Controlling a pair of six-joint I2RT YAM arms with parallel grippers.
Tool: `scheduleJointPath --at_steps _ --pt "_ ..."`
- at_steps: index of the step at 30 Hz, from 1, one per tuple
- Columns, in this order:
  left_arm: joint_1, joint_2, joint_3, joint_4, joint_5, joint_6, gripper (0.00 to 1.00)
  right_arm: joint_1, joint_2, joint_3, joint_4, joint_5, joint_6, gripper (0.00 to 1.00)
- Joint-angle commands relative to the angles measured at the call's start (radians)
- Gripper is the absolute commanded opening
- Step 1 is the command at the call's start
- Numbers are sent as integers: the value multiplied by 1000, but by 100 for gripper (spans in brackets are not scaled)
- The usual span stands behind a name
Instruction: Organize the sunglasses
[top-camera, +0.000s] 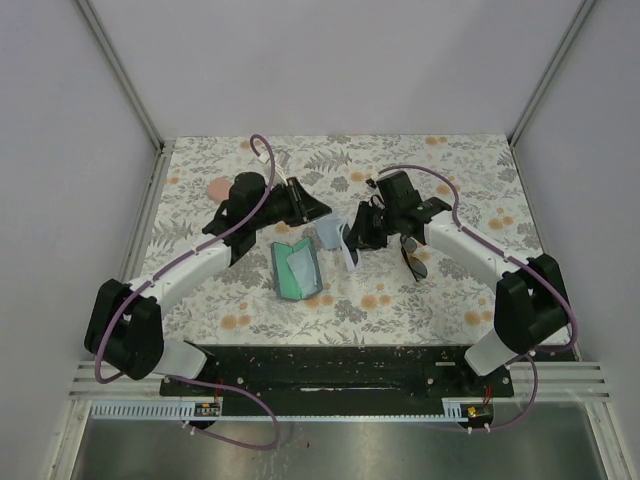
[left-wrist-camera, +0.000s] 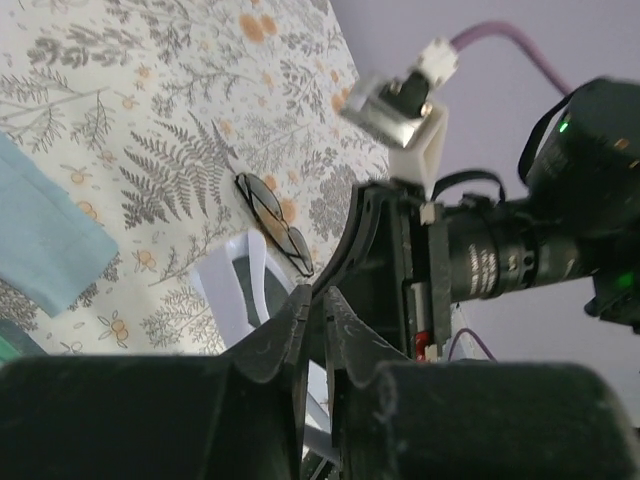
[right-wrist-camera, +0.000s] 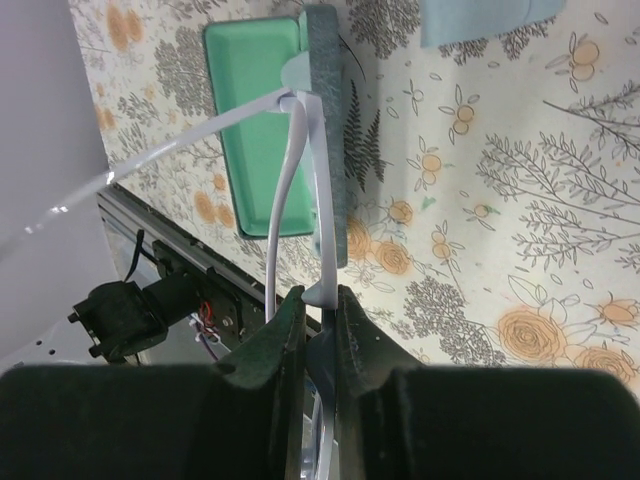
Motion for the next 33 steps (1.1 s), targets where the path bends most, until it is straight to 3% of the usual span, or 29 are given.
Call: scheduleJointPath --at_steps 1,13,15,20,24,29,33 --pt "-28 -15 -59 100 18 6 13 8 25 77 47 -34 32 1" --pt "-99 -1 -273 423 70 -78 13 8 101 103 188 -101 163 1" --pt "-94 -22 -283 415 69 -77 14 10 93 92 188 -89 159 1" --pt "-68 -159 -218 121 -26 43 20 8 74 71 133 -46 70 0" --pt "19 -289 -190 -160 -110 100 33 29 73 60 99 3 -7 1" --pt "175 -398 -253 -311 -106 106 41 112 131 108 108 15 -48 1" --pt "231 -420 -311 -360 -141 97 50 180 203 172 125 37 -42 1"
